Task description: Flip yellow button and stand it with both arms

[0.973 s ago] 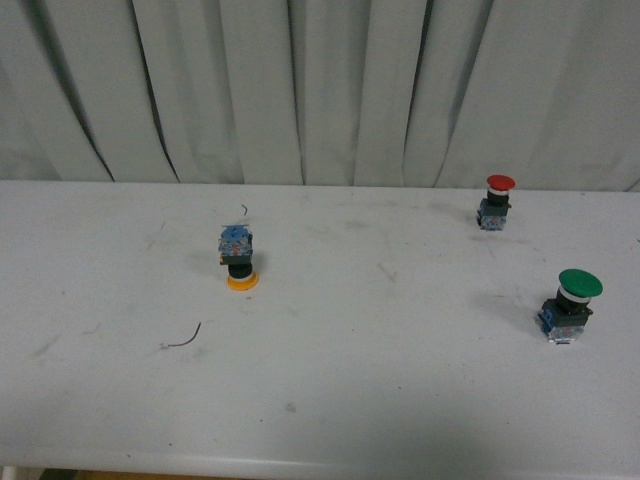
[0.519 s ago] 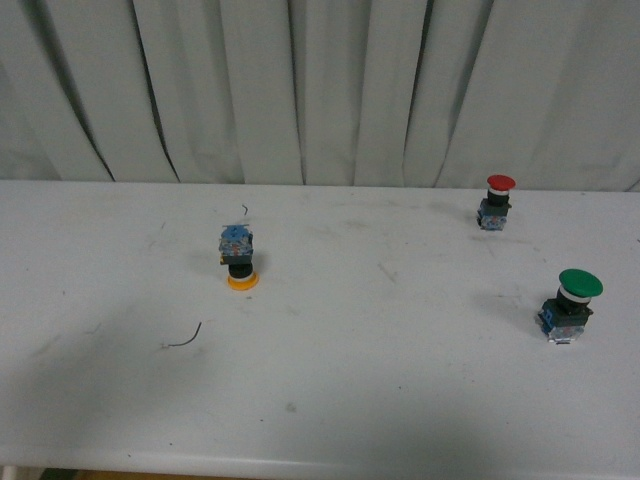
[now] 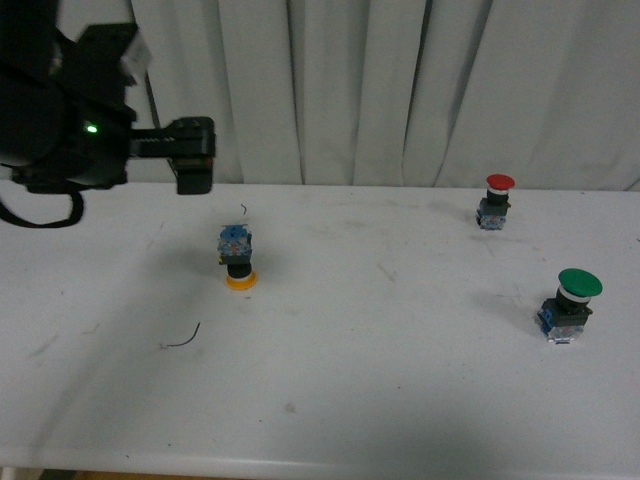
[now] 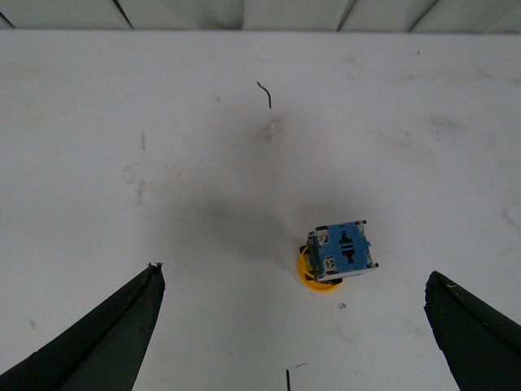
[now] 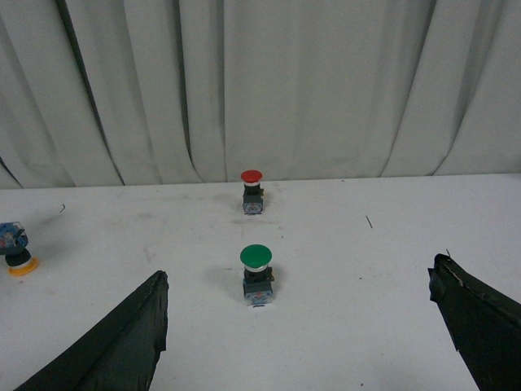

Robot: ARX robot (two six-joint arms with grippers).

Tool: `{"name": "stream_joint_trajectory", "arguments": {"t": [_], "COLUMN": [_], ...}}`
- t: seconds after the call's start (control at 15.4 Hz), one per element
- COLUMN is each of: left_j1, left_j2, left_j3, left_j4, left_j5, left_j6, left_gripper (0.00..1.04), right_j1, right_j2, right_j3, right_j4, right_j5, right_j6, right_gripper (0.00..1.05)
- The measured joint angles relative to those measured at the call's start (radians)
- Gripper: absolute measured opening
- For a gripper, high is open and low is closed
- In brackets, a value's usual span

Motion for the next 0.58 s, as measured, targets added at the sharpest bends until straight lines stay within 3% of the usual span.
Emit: {"name": "stream_joint_trajectory", "arguments": {"t": [0.39, 0.58], "left_j1": [-0.034, -0.041], "left_j2": [0.229, 0.27], "left_j3": [0.3, 0.354], "left_j4": [-0.261, -0.314], "left_j5": [-0.001, 0.0], "left_j6": [-0.077, -0.107], "left_gripper": [0.98, 0.98], "right_j1": [0.0, 0.0], "right_j2": [0.0, 0.0], "right_j3": [0.0, 0.0], "right_j4": [0.0, 0.0], "right_j5": [0.0, 0.0], "right_j6": [0.0, 0.0], "right_gripper": [0.98, 0.98]}}
